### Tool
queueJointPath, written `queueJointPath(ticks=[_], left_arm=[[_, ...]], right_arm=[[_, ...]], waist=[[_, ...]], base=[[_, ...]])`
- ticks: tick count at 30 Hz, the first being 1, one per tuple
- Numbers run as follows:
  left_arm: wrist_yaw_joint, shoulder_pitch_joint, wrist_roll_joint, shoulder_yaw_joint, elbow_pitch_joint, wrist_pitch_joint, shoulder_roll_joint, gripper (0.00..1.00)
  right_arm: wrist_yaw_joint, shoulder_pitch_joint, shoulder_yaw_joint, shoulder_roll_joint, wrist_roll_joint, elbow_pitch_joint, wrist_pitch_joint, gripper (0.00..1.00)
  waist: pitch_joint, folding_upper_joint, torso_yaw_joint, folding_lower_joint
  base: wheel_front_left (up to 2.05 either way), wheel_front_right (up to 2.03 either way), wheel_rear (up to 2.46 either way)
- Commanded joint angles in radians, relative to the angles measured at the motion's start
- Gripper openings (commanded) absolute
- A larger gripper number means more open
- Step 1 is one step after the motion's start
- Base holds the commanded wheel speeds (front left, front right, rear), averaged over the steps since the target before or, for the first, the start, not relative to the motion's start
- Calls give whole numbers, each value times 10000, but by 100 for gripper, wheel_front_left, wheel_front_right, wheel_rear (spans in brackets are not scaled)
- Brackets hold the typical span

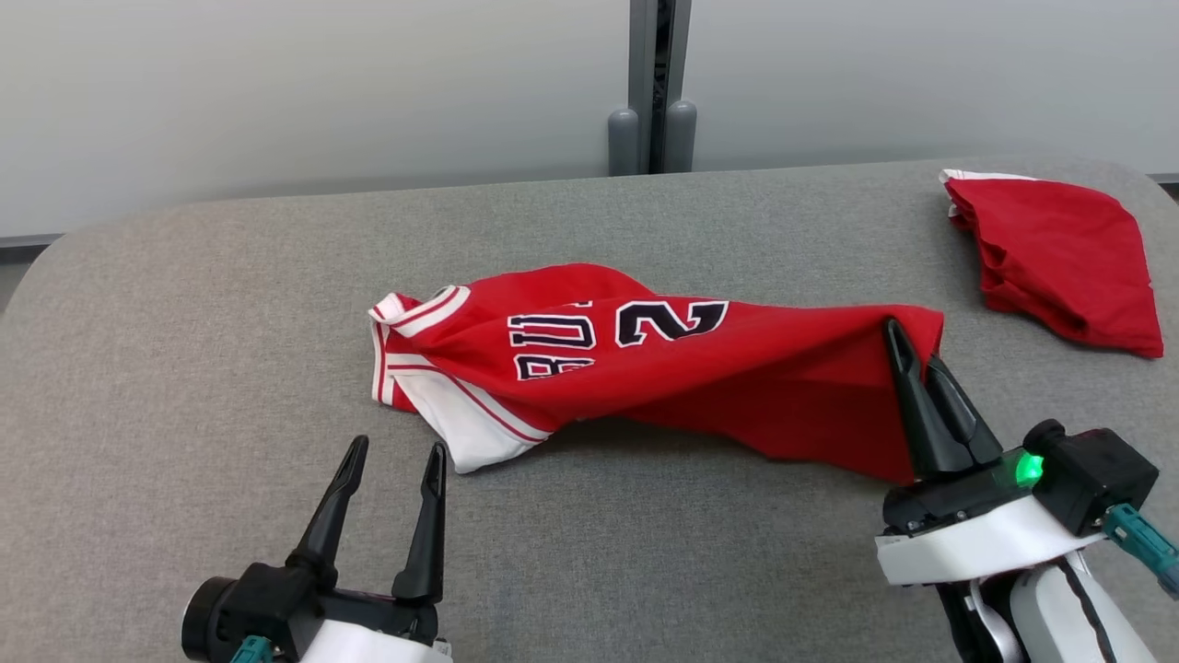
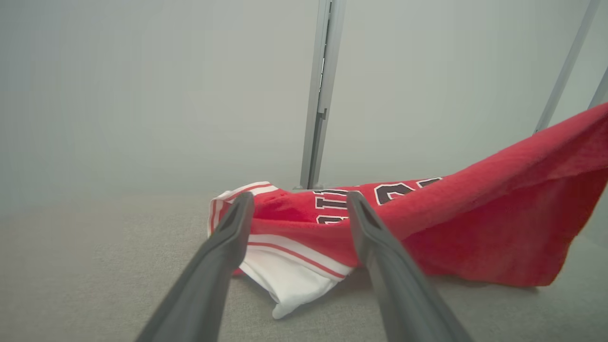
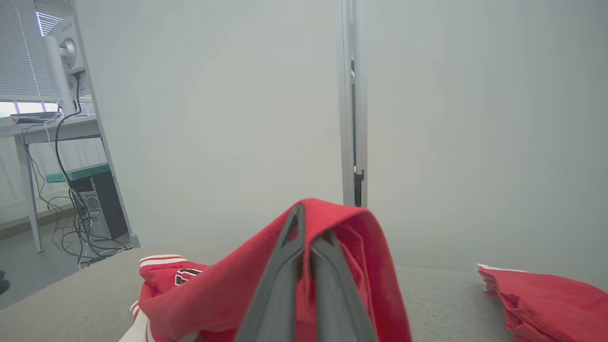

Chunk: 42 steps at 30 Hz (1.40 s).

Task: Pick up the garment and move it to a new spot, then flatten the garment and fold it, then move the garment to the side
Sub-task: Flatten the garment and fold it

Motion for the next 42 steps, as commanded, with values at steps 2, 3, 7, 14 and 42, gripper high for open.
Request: queueJointPath(ticks=[2,3,7,14,42], left_arm=[[-34,-150,24,9,-18,-14,33,100],[-33,-190,17,-10,-17,-14,30,100],[-56,-346,-17,-138,34,-14,33,100],[-162,-817,41,-375,202,-14,34,100],[94,-954,-172,-447,289,-14,32,100]], right_arm=[[0,-154,-261,-156,-310,468,-51,0],[0,-392,-324,-152,-363,847,-40,0],[2,-1691,-590,-37,-168,2957,366,0],[2,-4383,-516,-67,285,7049,637,0],[0,-3319,-563,455,-1598,7340,-49,100]], waist=[[66,0,94,0],[113,0,122,0],[315,0,266,0],[755,0,718,0],[948,0,218,0]], base=[[0,0,0],[0,0,0],[0,0,0],[0,0,0],[0,0,0]])
